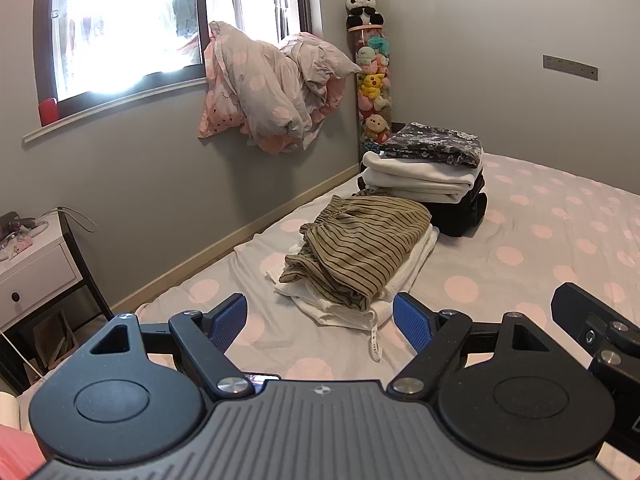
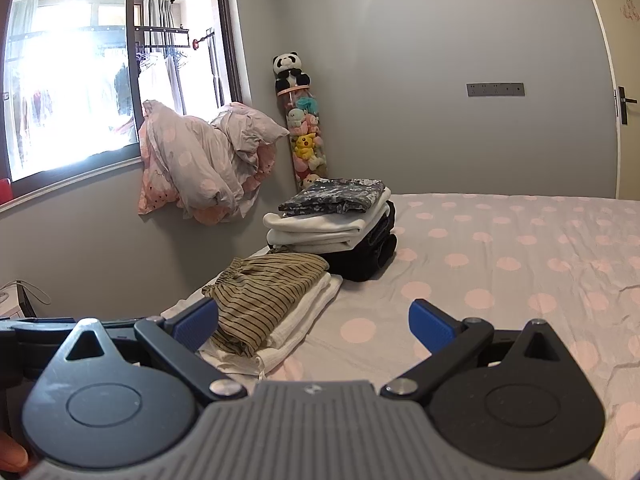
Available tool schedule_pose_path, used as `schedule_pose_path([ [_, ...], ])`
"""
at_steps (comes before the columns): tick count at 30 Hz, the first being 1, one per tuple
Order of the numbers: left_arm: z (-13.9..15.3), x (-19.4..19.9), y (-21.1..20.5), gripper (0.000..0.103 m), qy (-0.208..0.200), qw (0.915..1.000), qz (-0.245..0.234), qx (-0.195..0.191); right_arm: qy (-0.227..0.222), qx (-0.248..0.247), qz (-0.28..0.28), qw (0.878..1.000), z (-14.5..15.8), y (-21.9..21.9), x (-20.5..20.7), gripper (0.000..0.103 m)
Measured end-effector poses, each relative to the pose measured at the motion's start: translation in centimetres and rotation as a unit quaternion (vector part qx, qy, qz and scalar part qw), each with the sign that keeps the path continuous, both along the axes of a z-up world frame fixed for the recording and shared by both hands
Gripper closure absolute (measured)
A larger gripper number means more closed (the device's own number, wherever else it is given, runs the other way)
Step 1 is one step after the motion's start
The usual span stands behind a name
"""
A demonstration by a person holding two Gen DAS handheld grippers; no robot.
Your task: Fold clothes
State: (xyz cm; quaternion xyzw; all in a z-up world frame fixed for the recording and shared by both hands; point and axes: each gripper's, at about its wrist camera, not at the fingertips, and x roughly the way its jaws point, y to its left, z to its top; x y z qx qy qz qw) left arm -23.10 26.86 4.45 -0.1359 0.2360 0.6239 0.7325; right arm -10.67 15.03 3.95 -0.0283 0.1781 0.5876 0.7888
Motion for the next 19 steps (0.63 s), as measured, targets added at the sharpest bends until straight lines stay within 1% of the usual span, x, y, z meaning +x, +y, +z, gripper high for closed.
schedule_pose_path([
  [7, -0.07, 0.19, -0.16, 0.008, 0.002, 1.0000, -0.001, 0.001, 0.001, 0.001, -0.001, 1.000, -0.09, -0.07, 0.11, 0.001],
  [12, -0.18, 0.33, -0.21, 0.008, 0.005, 1.0000, -0.001, 0.002, -0.008, 0.005, -0.003, 1.000, -0.13, -0.18, -0.06, 0.001],
  [19, -0.19, 0.27, -0.25, 0.008, 0.005, 1.0000, -0.003, 0.004, -0.005, 0.004, -0.003, 1.000, -0.15, -0.23, 0.16, 0.001],
])
